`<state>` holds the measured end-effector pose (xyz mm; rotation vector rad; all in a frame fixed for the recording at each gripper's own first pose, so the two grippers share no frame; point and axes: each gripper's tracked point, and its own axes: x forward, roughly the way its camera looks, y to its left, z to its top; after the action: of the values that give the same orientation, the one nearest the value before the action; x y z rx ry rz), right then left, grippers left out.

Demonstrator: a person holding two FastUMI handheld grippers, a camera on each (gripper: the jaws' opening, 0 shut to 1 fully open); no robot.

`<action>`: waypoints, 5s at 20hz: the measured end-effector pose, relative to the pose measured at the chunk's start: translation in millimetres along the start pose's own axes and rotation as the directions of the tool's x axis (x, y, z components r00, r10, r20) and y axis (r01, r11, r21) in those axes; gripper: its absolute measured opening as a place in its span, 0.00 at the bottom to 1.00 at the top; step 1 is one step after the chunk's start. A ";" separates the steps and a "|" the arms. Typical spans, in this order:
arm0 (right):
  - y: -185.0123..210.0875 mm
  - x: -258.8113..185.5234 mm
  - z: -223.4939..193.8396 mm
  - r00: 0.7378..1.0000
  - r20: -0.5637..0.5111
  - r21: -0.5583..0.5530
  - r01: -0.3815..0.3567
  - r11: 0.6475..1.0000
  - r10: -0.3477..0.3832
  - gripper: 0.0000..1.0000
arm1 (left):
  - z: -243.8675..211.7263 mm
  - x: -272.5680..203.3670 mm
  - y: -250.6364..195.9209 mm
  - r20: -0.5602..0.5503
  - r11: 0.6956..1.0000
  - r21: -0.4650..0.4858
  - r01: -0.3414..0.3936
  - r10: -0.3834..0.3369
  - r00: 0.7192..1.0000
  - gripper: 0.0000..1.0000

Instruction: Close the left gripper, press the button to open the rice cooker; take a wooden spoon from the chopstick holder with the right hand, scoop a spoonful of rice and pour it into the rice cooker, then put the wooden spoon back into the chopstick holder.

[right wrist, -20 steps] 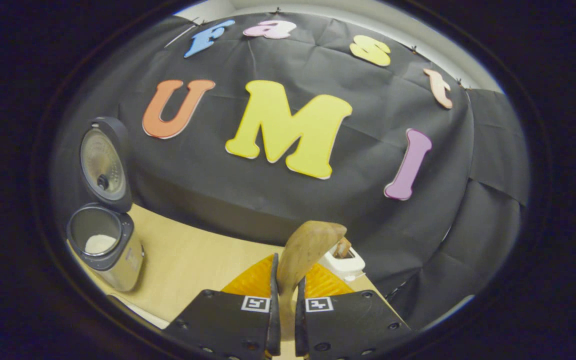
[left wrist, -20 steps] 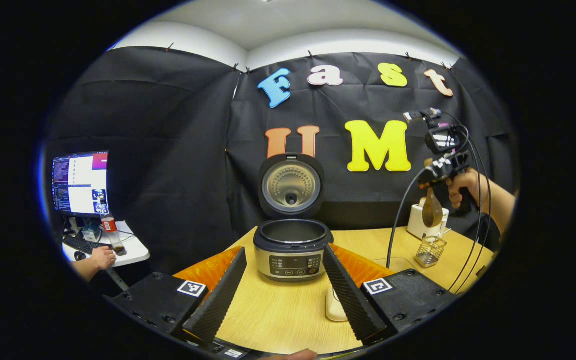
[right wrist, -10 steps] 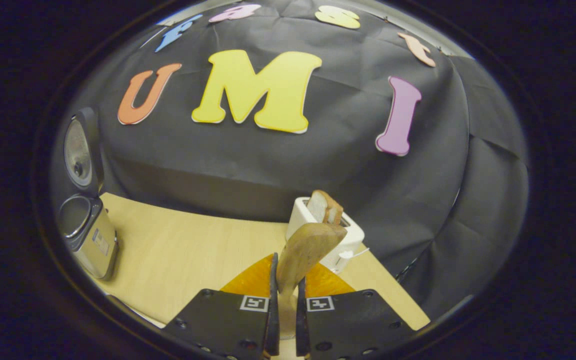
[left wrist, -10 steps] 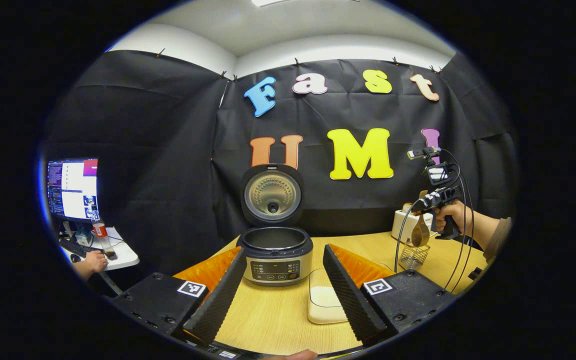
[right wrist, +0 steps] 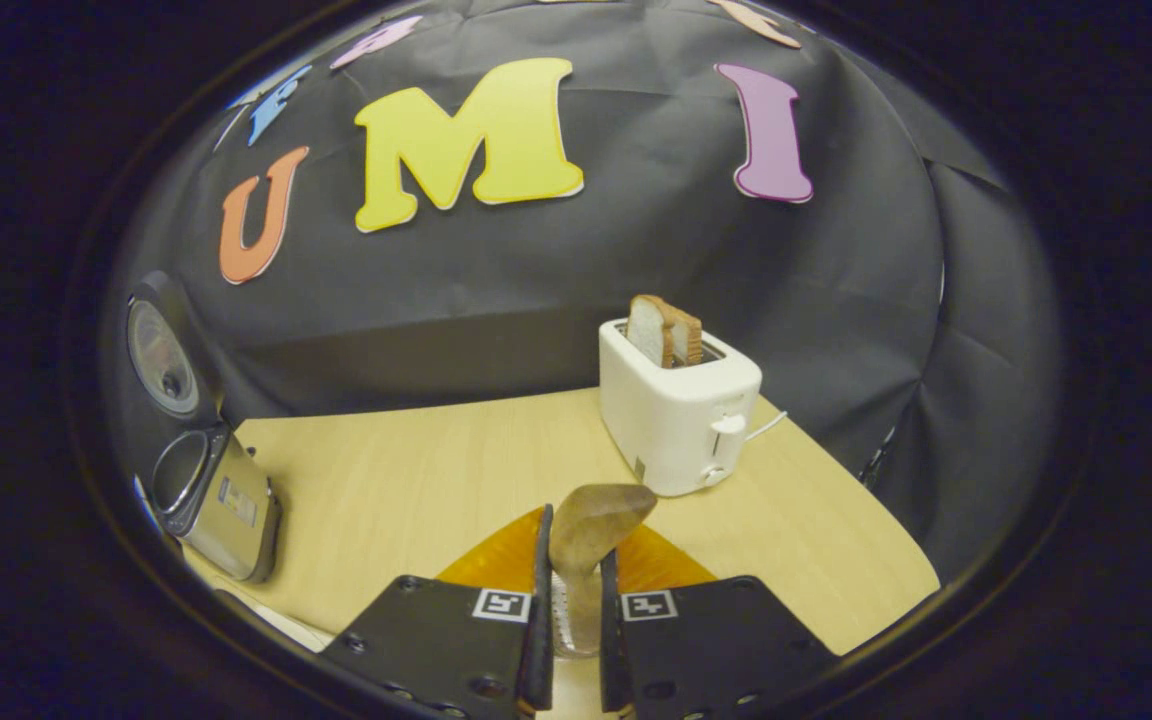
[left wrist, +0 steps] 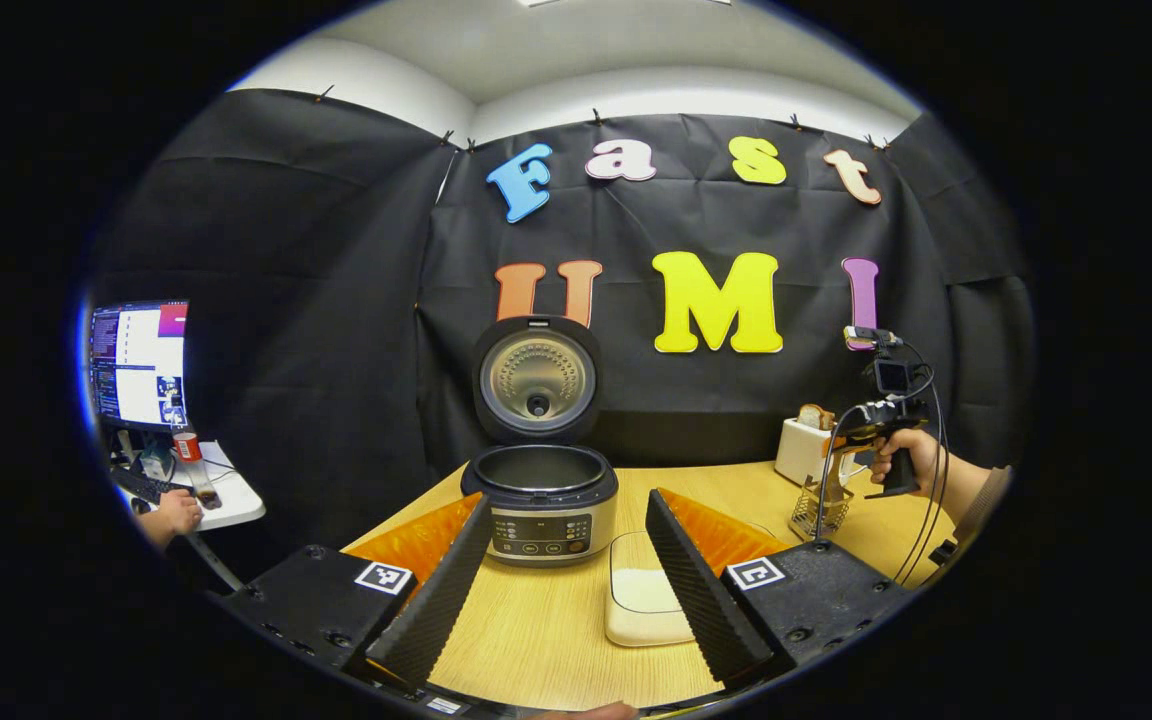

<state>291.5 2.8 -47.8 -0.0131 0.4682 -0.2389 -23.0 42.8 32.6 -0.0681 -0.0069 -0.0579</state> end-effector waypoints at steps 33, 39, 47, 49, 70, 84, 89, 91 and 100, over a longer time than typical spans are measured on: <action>-23.6 -131.8 4.1 0.919 0.367 -0.110 -0.112 0.988 0.145 0.95 | 25.7 61.0 7.1 -0.009 0.999 0.032 -0.015 0.015 1.000 0.98; -31.8 -167.8 -13.0 0.895 0.354 -0.151 -0.232 0.961 0.272 0.96 | 108.9 114.3 29.5 0.103 0.989 0.128 -0.072 0.059 0.993 0.98; -48.9 -195.5 -33.8 0.855 0.389 -0.181 -0.295 0.938 0.344 0.94 | 208.4 192.8 27.6 0.215 0.996 0.078 -0.054 0.036 0.976 0.98; -53.4 -198.0 -32.9 0.836 0.423 -0.231 -0.273 0.934 0.349 0.95 | 227.5 225.6 26.9 0.270 0.996 0.079 -0.049 0.026 0.963 0.98; -41.8 -157.0 -93.9 0.846 0.217 -0.231 -0.441 0.867 0.488 0.94 | 194.6 441.4 96.6 0.307 0.985 -0.107 -0.136 0.163 0.938 0.95; -34.0 -180.8 -113.1 0.813 0.211 -0.214 -0.503 0.838 0.542 0.96 | 170.7 397.9 88.6 0.197 0.992 -0.022 -0.128 0.130 0.972 0.96; -25.1 -213.6 -121.8 0.781 0.235 -0.229 -0.534 0.814 0.578 0.95 | 150.6 361.5 83.0 0.176 0.993 -0.012 -0.118 0.118 0.977 0.95; -18.9 -226.0 -126.9 0.761 0.245 -0.219 -0.560 0.799 0.601 0.96 | 145.7 349.4 81.6 0.189 0.993 -0.013 -0.116 0.116 0.975 0.95; 9.7 -255.8 -130.9 0.737 0.282 -0.285 -0.547 0.787 0.614 0.96 | 91.6 295.6 57.2 0.214 0.987 0.154 -0.051 0.017 0.977 0.93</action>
<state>13.7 76.9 -51.3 -0.0888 0.1024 0.4342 274.9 89.0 122.7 0.0851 -0.2241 -0.0155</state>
